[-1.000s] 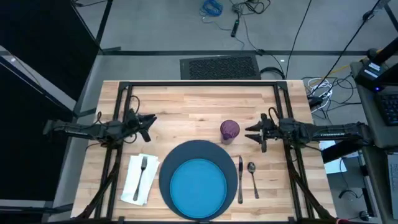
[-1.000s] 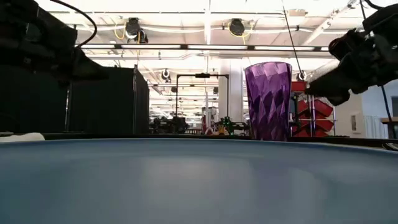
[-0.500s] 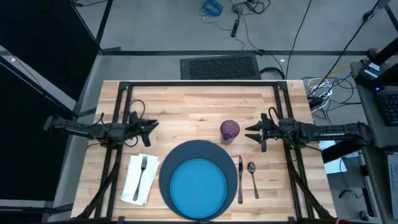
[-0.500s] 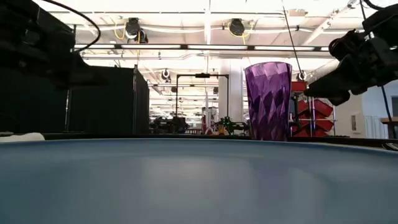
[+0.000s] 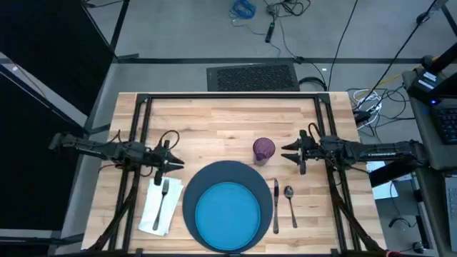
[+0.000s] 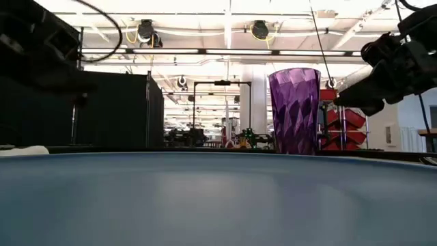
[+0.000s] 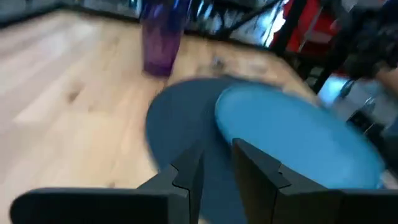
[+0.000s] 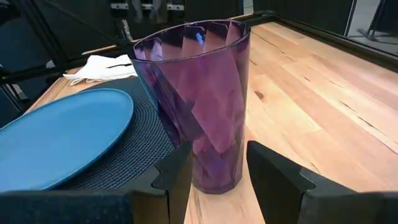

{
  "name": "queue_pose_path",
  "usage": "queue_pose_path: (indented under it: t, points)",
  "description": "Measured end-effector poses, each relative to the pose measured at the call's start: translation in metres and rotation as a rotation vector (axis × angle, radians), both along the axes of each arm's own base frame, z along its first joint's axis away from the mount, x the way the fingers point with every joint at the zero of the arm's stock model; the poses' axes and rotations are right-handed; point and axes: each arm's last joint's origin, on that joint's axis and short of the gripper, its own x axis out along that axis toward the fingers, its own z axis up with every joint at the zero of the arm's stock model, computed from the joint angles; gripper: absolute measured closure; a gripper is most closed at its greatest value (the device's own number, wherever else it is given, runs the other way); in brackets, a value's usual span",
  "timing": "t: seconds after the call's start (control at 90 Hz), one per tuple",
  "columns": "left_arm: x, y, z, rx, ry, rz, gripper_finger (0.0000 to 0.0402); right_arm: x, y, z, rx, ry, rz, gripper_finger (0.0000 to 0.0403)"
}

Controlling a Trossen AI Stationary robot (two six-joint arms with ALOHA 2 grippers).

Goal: Set table place
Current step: Return to home position

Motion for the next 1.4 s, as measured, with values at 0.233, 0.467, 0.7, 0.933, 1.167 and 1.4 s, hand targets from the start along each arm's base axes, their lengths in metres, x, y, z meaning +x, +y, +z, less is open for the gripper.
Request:
queue_pose_path:
  t: [0.233,0.467,0.7,0.933,1.167,1.4]
  points:
    - [-0.002,0.004,0.009,0.105,-0.103,0.115,0.0334,0.001,0.0,0.003,-0.036,-0.024,-0.001,0.0264]
    - [-0.014,0.007,0.026,0.116,-0.309,0.142,0.0334,0.001,-0.001,0.004,-0.039,-0.04,-0.018,0.0264]
    - [-0.014,0.006,0.026,0.084,-0.303,0.131,0.0334,0.001,-0.001,0.004,-0.041,-0.04,-0.04,0.0264]
    - [-0.013,0.006,0.024,0.038,-0.282,0.12,0.0334,0.0,-0.002,0.003,-0.041,-0.022,-0.043,0.0264]
    - [-0.013,0.006,0.024,0.036,-0.281,0.121,0.0333,0.0,-0.002,0.002,-0.04,-0.01,-0.043,0.0264]
    - [-0.013,0.006,0.024,0.036,-0.28,0.121,0.0333,0.0,-0.002,0.002,-0.04,-0.011,-0.043,0.0264]
